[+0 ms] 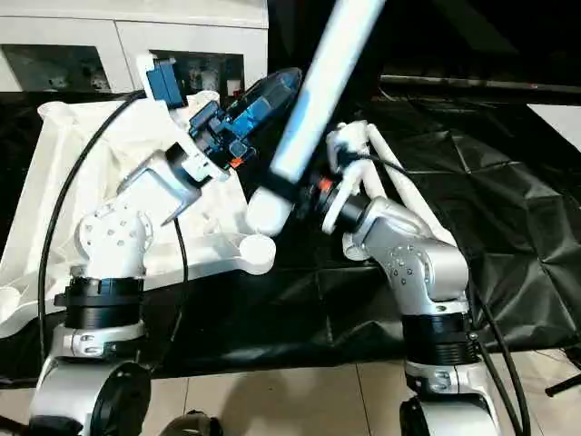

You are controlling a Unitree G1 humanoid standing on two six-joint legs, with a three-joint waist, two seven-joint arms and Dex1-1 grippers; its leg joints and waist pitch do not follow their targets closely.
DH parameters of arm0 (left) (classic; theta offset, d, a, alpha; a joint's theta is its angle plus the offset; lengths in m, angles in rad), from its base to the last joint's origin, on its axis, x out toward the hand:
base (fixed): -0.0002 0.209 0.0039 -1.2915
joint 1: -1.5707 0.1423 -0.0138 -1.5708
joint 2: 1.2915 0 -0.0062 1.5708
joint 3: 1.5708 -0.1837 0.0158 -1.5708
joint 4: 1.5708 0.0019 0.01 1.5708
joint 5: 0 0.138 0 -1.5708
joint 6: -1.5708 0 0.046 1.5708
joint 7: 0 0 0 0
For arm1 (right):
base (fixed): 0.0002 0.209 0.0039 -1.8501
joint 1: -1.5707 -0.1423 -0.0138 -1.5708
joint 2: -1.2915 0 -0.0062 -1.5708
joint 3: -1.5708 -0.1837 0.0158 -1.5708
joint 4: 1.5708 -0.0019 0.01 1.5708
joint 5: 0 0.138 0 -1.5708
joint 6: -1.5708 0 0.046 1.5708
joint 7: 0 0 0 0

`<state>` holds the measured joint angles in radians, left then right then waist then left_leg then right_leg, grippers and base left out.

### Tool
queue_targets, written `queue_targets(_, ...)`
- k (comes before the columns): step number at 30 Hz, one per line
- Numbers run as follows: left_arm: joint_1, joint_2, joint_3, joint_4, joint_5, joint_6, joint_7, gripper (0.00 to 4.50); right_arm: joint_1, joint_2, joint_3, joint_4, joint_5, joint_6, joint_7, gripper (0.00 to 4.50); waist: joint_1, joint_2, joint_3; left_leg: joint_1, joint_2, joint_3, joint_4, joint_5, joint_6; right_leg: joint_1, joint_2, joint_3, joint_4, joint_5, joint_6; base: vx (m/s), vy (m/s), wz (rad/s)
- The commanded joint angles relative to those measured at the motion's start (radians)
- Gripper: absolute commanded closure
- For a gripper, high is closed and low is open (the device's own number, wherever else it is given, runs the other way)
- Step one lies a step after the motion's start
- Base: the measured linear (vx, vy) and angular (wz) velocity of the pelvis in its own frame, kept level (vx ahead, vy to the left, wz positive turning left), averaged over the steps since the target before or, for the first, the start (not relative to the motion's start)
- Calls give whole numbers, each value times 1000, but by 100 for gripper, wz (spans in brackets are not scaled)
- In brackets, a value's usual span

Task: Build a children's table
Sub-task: Pick table leg

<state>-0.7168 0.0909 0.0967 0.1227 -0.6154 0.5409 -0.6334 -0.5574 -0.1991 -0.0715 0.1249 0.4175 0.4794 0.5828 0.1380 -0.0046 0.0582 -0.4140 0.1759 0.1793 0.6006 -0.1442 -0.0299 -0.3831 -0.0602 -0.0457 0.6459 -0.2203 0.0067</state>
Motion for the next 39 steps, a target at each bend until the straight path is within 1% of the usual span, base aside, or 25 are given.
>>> queue_targets(1,20,84,-125,65,207,-73,14,122,-3,-18,-13,25,-45,-33,-37,258,-8,-7,-72,43,53,-26,-78,-247,-75,32,-81,47,-101,-179,-102,0,0,0)
queue_targets(2,40,193,-240,122,356,-158,-44,88,13,-31,-18,35,-48,-18,-36,259,-7,-5,-74,45,52,-26,-79,-241,-78,33,-82,47,-93,-188,-85,0,0,0)
queue_targets(3,40,193,-240,122,356,-158,-44,88,13,-31,-18,35,-48,-18,-36,259,-3,-2,-72,45,52,-30,-81,-243,-70,29,-82,48,-101,-208,-65,0,0,0)
queue_targets(4,50,232,-274,137,388,-180,-89,88,22,-40,-9,39,-57,-11,-33,259,-9,-2,-74,43,53,-28,-83,-241,-82,31,-82,48,-91,-196,-68,0,0,0)
queue_targets(5,57,252,-289,140,391,-185,-129,84,28,-44,1,42,-67,-15,-34,259,-7,4,-77,48,56,-27,-82,-226,-85,27,-82,47,-88,-156,-83,0,0,0)
queue_targets(7,74,323,-365,182,433,-227,-253,57,48,-50,35,51,-93,-24,-34,259,-4,2,-76,45,52,-25,-79,-204,-78,25,-82,46,-86,-118,-119,0,0,0)
queue_targets(8,75,343,-394,207,457,-252,-275,48,51,-48,43,61,-102,-39,-37,259,-6,8,-78,49,52,-22,-77,-209,-82,23,-82,45,-78,-89,-139,0,0,0)
queue_targets(10,69,371,-440,261,502,-296,-304,44,51,-41,47,74,-107,-52,-40,259,-8,7,-77,47,52,-22,-79,-227,-83,24,-83,46,-78,-79,-156,0,0,0)
queue_targets(11,72,402,-480,295,514,-292,-379,44,54,-37,50,75,-108,-54,-38,259,-8,8,-77,48,53,-22,-79,-239,-84,24,-85,46,-77,-82,-166,0,0,0)
queue_targets(12,74,421,-498,309,511,-277,-431,44,57,-35,53,71,-107,-54,-36,259,-7,15,-76,51,53,-22,-80,-255,-87,20,-86,47,-81,-101,-168,0,0,0)
queue_targets(13,74,422,-499,310,512,-277,-432,44,57,-35,53,71,-107,-53,-36,259,-9,12,-75,49,52,-22,-81,-258,-88,22,-86,47,-78,-104,-171,0,0,0)
queue_targets(14,72,433,-511,331,521,-285,-457,44,61,-35,55,65,-106,-52,-36,259,-12,21,-74,54,53,-22,-82,-287,-98,18,-84,47,-81,-115,-174,0,0,0)
queue_targets(15,68,436,-514,354,537,-303,-475,44,64,-35,55,62,-107,-52,-36,259,-12,18,-74,54,53,-23,-83,-300,-100,20,-86,48,-81,-118,-182,0,0,0)
queue_targets(16,56,431,-513,392,563,-325,-453,44,70,-37,57,54,-104,-46,-30,259,-11,25,-74,56,55,-23,-83,-310,-105,18,-88,48,-80,-124,-186,0,0,0)
queue_targets(18,34,424,-513,454,597,-362,-421,44,79,-40,61,43,-101,-40,-21,259,-11,21,-72,58,55,-24,-84,-346,-107,18,-90,50,-86,-162,-182,0,0,0)
queue_targets(21,5,414,-508,531,599,-381,-428,44,91,-40,66,36,-103,-41,-15,259,-10,21,-72,59,56,-26,-85,-355,-110,17,-92,49,-87,-173,-188,0,0,0)
queue_targets(22,0,413,-507,545,594,-374,-436,44,94,-39,67,32,-103,-40,-14,259,-9,24,-71,57,57,-27,-85,-359,-111,17,-94,50,-87,-177,-192,0,0,0)
queue_targets(23,-3,413,-502,547,579,-353,-465,73,97,-39,69,28,-102,-39,-14,259,-9,21,-72,58,58,-28,-85,-365,-112,19,-95,49,-86,-179,-197,0,0,0)
queue_targets(26,0,405,-475,521,543,-287,-491,84,100,-40,72,26,-103,-39,-13,259,-10,21,-71,57,57,-26,-85,-355,-105,18,-96,50,-85,-178,-207,0,0,0)
queue_targets(30,-2,399,-456,514,534,-241,-503,126,102,-40,74,22,-102,-38,-11,259,-12,21,-71,55,57,-25,-83,-339,-92,19,-94,49,-84,-159,-218,0,0,0)
queue_targets(31,-5,397,-450,519,530,-238,-508,125,103,-40,74,21,-102,-37,-11,259,-12,20,-71,55,57,-25,-84,-338,-91,19,-94,49,-84,-158,-219,0,0,0)
queue_targets(34,-8,392,-435,529,524,-241,-501,168,102,-40,79,22,-100,-38,-2,259,-14,21,-70,55,57,-25,-84,-336,-88,20,-94,49,-85,-158,-221,0,0,0)
queue_targets(36,-10,389,-425,529,517,-237,-501,171,102,-41,81,19,-98,-37,3,259,-14,21,-69,55,57,-26,-84,-343,-88,19,-94,50,-86,-169,-218,0,0,0)
queue_targets(37,-7,391,-423,523,516,-232,-504,175,103,-41,81,18,-99,-37,4,259,-15,17,-70,55,57,-26,-85,-343,-88,20,-94,50,-87,-173,-216,0,0,0)
queue_targets(39,2,398,-424,505,522,-220,-510,202,104,-42,80,14,-98,-33,5,259,-17,20,-68,56,58,-26,-85,-349,-89,18,-95,50,-88,-188,-215,0,0,0)
